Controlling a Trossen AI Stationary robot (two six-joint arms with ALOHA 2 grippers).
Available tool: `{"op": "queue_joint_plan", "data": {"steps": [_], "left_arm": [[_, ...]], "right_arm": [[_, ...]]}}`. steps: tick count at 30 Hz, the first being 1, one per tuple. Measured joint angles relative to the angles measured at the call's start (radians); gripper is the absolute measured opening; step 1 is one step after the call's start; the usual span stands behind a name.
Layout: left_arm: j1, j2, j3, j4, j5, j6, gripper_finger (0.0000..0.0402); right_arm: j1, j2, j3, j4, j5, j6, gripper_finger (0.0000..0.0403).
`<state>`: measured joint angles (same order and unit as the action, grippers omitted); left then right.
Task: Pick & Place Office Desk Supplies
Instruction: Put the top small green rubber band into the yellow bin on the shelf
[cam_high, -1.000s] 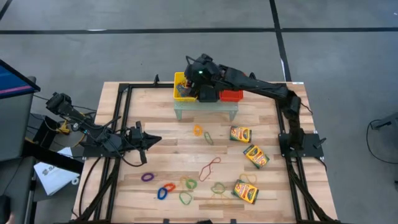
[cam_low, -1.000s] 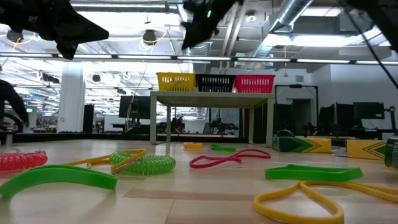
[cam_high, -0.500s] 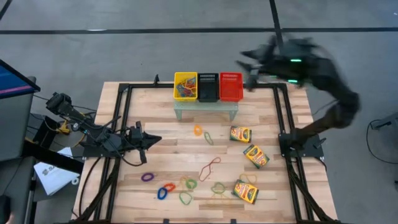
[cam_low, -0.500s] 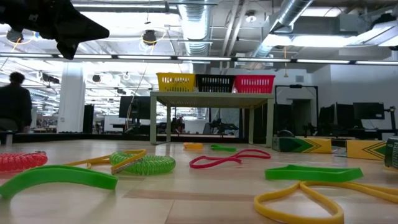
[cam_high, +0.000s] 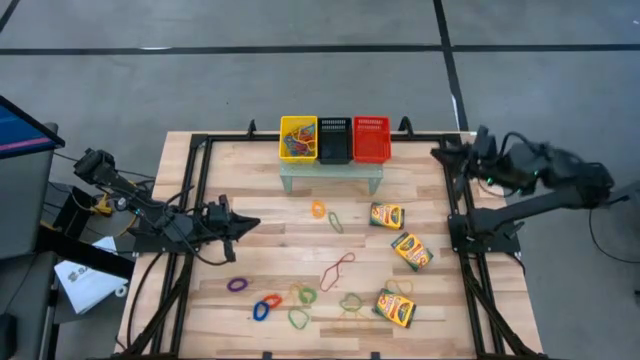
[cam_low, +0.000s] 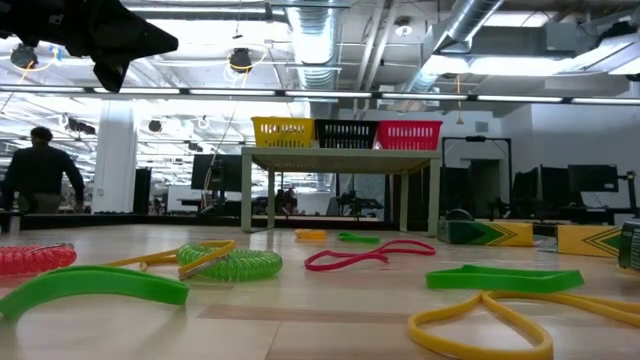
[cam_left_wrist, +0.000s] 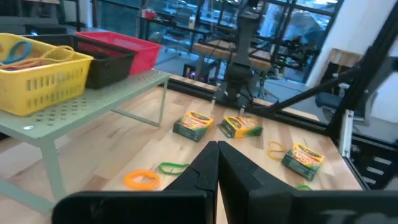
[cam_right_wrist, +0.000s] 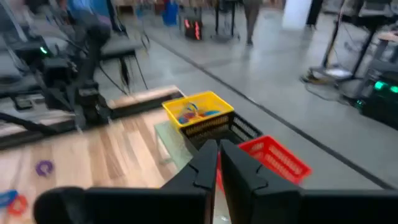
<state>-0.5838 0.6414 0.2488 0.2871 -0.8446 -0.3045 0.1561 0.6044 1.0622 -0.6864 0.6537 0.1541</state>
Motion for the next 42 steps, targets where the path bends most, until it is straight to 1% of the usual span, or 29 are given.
{"op": "queue_joint_plan", "data": {"steps": [3,6,8,11,15,18,22,24,29,32,36,40,42], "left_arm": [[0.000,0.003,0.000,0.004,0.083,-0.018,0.0000],[0.000,0.003,0.000,0.005,0.119,-0.057,0.0000],[0.000,0.003,0.000,-0.001,0.120,-0.068,0.0000],[0.001,0.003,0.000,-0.001,0.118,-0.071,0.0000],[0.023,0.029,0.005,-0.005,0.092,-0.121,0.0000],[0.062,0.096,0.042,-0.025,0.092,-0.146,0.0000],[0.133,0.238,0.113,-0.049,0.095,-0.129,0.0000],[0.179,0.324,0.162,-0.047,0.122,-0.102,0.0000],[0.297,0.551,0.311,-0.047,0.242,-0.024,0.0000],[0.354,0.671,0.401,-0.047,0.288,0.030,0.0000],[0.425,0.786,0.498,-0.047,0.330,0.096,0.0000],[0.486,0.877,0.578,-0.044,0.403,0.133,0.0000],[0.508,0.920,0.607,-0.046,0.424,0.136,0.0000]], "right_arm": [[0.044,-0.115,-0.199,0.173,0.004,-0.017,0.0004],[0.081,-0.189,-0.373,0.331,0.002,-0.063,0.0006],[0.097,-0.229,-0.471,0.445,0.003,-0.092,0.0007],[0.115,-0.274,-0.596,0.570,0.003,-0.129,0.0003],[0.141,-0.322,-0.713,0.705,0.003,-0.168,0.0004],[0.167,-0.350,-0.774,0.767,0.002,-0.215,0.0005],[0.207,-0.384,-0.833,0.824,0.001,-0.285,0.0002],[0.225,-0.400,-0.854,0.827,0.001,-0.296,0.0002],[0.257,-0.449,-0.901,0.832,0.001,-0.297,0.0004],[0.279,-0.471,-0.929,0.840,0.000,-0.324,0.0002],[0.299,-0.506,-0.966,0.869,0.001,-0.385,0.0002],[0.303,-0.543,-0.985,0.868,0.001,-0.391,0.0003],[0.303,-0.556,-0.991,0.861,0.001,-0.391,0.0003]]}}
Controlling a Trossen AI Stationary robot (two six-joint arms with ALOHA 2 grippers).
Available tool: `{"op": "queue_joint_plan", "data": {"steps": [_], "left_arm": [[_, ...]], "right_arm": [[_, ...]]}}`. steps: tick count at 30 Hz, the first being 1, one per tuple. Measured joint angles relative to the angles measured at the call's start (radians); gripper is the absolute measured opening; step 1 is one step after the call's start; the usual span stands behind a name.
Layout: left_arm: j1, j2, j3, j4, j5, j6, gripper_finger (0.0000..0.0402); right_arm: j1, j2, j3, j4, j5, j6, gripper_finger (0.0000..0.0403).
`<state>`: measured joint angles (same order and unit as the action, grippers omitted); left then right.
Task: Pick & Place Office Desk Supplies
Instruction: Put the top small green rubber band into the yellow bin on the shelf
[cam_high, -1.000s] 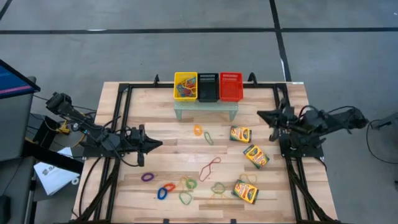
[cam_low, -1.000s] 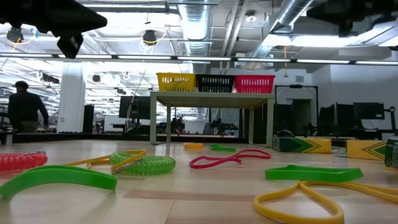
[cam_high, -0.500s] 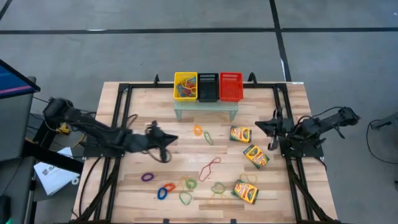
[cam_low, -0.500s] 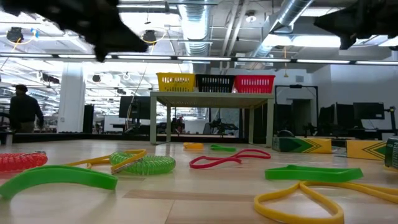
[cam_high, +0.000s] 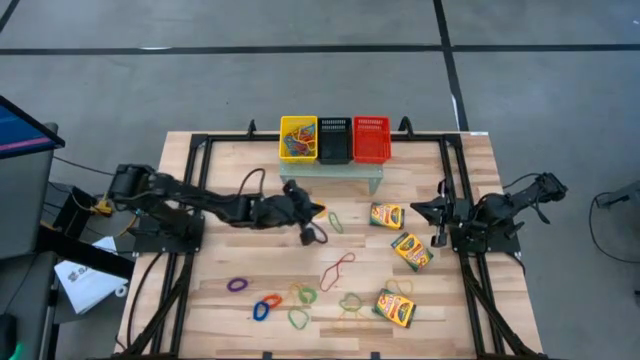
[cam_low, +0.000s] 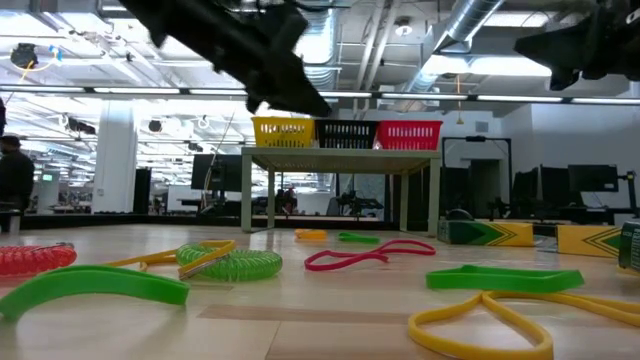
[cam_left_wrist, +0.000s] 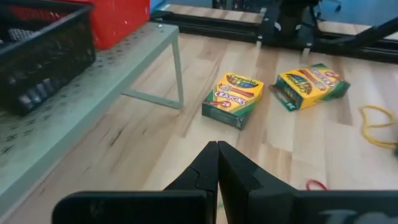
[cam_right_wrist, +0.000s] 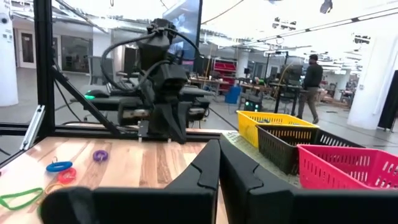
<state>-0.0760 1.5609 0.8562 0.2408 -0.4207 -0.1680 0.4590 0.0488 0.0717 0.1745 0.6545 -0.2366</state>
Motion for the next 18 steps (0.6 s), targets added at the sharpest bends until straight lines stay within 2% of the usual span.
{"op": "queue_joint_plan", "data": {"steps": [6,9,12,18], "left_arm": [[0.017,0.100,0.031,0.020,0.046,0.027,0.0004],[0.004,0.143,0.031,0.029,0.052,0.060,0.0026],[-0.006,0.191,0.030,0.077,0.057,0.067,0.0070],[-0.020,0.315,0.030,0.241,0.063,0.112,0.0186]], "right_arm": [[-0.001,-0.024,-0.028,-0.005,0.000,0.021,0.0004],[-0.001,-0.026,-0.047,-0.008,0.000,0.046,0.0004],[-0.001,-0.025,-0.052,-0.005,0.000,0.061,0.0004],[-0.001,-0.025,-0.053,-0.017,0.000,0.055,0.0004]]}}
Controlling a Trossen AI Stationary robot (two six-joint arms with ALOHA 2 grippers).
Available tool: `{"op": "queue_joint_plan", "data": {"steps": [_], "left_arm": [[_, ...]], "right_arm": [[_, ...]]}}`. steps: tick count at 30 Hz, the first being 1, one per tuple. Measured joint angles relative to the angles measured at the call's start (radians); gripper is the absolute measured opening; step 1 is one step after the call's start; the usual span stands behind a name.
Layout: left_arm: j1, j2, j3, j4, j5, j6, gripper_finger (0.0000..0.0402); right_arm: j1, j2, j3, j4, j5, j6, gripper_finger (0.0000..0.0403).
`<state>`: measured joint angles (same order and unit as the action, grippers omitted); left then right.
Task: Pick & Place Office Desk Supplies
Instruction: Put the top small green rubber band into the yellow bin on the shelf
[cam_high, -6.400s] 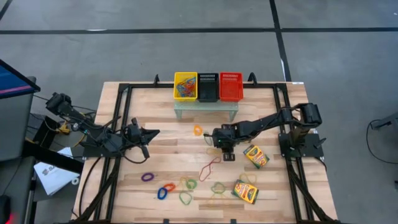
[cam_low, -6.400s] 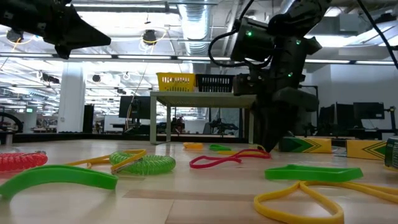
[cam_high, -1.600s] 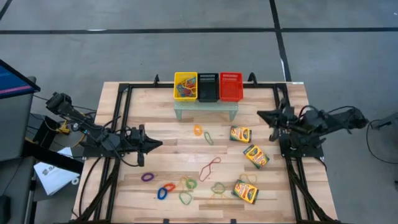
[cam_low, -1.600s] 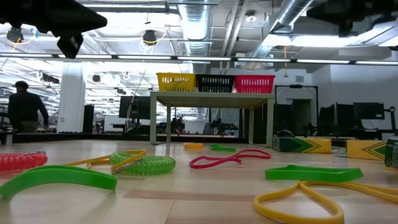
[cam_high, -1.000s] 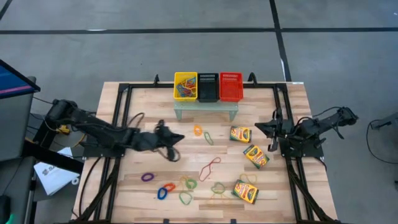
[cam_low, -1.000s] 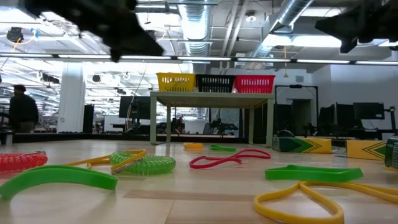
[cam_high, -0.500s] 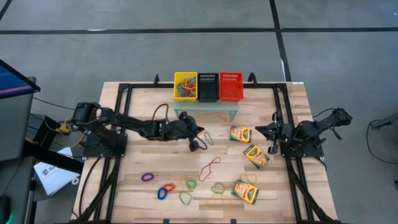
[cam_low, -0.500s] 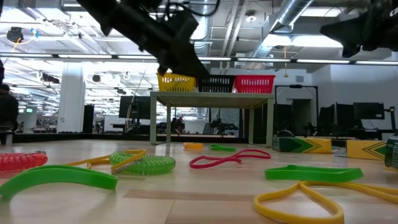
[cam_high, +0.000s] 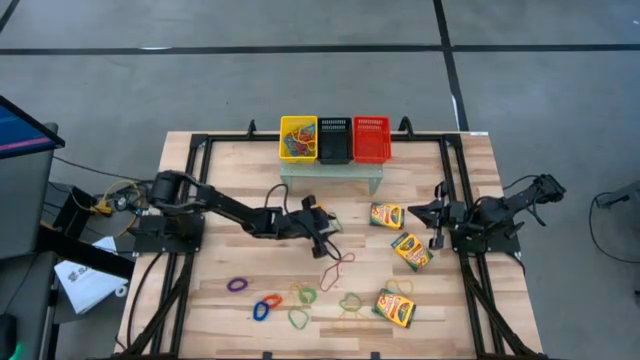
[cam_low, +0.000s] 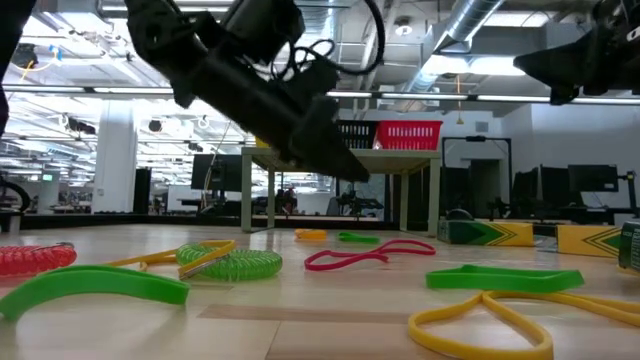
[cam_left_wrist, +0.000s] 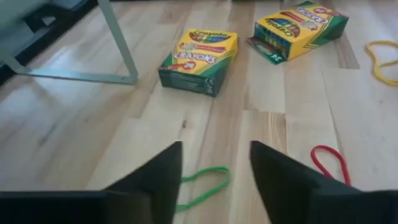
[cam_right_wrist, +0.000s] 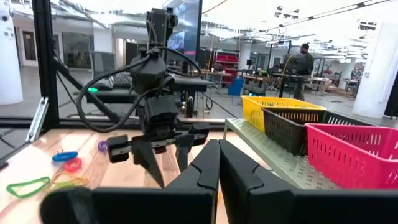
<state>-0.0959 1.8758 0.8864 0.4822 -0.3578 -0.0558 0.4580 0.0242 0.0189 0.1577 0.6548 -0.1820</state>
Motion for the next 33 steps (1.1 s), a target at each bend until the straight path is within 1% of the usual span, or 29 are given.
{"op": "queue_joint_plan", "data": {"steps": [3,6,8,11,17,23,30,33], "left_arm": [[0.000,0.044,0.005,0.019,0.000,-0.007,0.0226],[0.000,0.072,0.021,0.016,0.000,-0.007,0.0239],[0.000,0.083,0.035,0.019,0.015,0.003,0.0237],[0.002,0.086,0.041,0.012,0.065,0.025,0.0225],[0.029,0.086,0.042,0.003,0.125,0.023,0.0213],[0.049,0.086,0.042,-0.020,0.127,0.022,0.0213],[0.042,0.087,0.042,-0.033,0.129,0.025,0.0210],[0.042,0.107,0.042,-0.031,0.129,0.025,0.0210]], "right_arm": [[0.000,0.000,0.000,-0.004,0.000,-0.002,0.0004],[0.000,0.000,0.000,-0.025,-0.001,-0.009,0.0004],[0.000,0.000,0.000,-0.054,-0.002,-0.009,0.0004],[0.000,0.001,-0.011,-0.066,-0.002,0.000,0.0004],[0.000,0.001,-0.011,-0.080,-0.001,0.026,0.0004],[0.000,0.001,-0.012,-0.075,-0.001,0.032,0.0004],[0.000,0.001,-0.012,-0.075,0.000,0.033,0.0004],[0.000,0.001,-0.013,-0.075,0.000,0.033,0.0004]]}}
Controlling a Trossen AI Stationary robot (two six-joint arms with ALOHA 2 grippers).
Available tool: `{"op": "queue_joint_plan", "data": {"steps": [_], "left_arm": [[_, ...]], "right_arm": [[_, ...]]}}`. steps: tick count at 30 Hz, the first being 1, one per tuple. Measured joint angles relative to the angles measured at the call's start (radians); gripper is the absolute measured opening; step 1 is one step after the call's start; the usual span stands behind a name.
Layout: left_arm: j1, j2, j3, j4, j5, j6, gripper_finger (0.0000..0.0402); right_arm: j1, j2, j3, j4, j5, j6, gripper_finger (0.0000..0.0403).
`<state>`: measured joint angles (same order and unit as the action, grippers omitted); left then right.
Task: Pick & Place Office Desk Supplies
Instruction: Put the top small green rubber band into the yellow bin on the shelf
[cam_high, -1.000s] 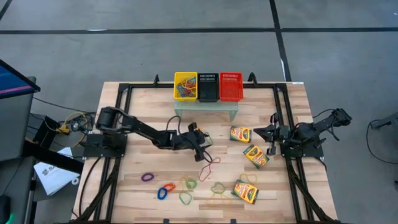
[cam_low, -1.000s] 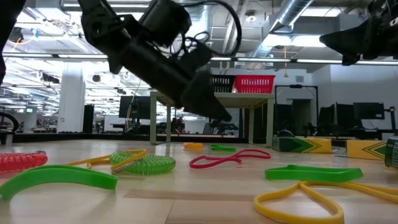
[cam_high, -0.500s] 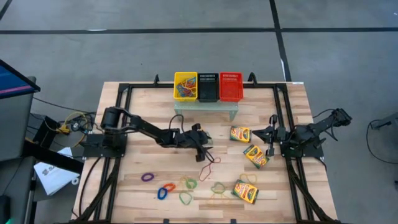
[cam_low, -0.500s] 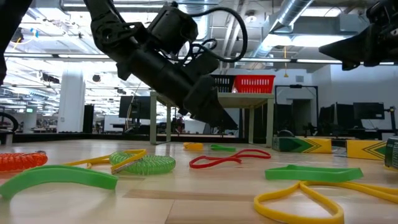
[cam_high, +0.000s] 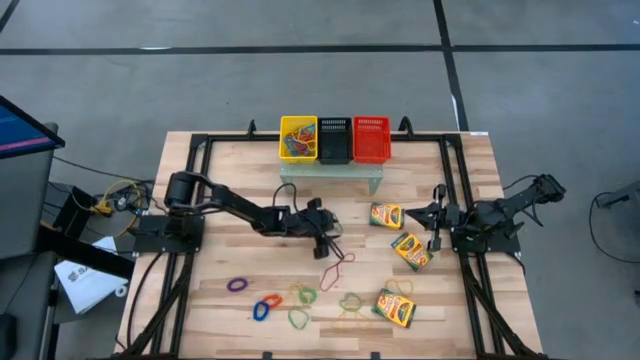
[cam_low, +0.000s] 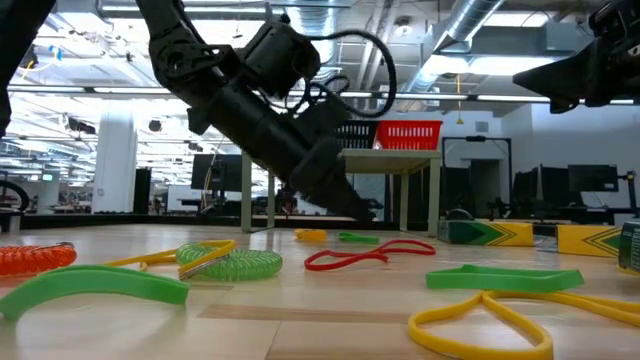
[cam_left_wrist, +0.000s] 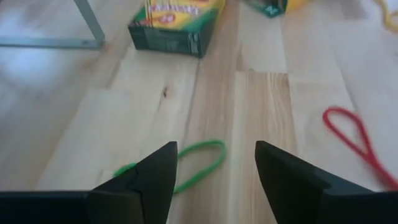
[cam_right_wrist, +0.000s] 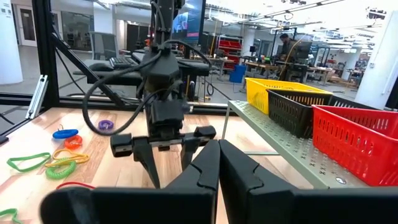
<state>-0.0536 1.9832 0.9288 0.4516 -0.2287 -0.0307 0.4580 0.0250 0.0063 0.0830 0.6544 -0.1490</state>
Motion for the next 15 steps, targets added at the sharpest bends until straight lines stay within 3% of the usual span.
{"op": "queue_joint_plan", "data": {"steps": [8,15], "left_arm": [[0.000,0.105,0.003,0.097,0.009,-0.014,0.0210],[0.005,0.099,0.004,0.083,0.017,-0.034,0.0190]], "right_arm": [[0.000,0.000,0.000,-0.002,0.000,0.017,0.0004],[0.000,0.000,-0.001,-0.006,0.001,0.019,0.0004]]}}
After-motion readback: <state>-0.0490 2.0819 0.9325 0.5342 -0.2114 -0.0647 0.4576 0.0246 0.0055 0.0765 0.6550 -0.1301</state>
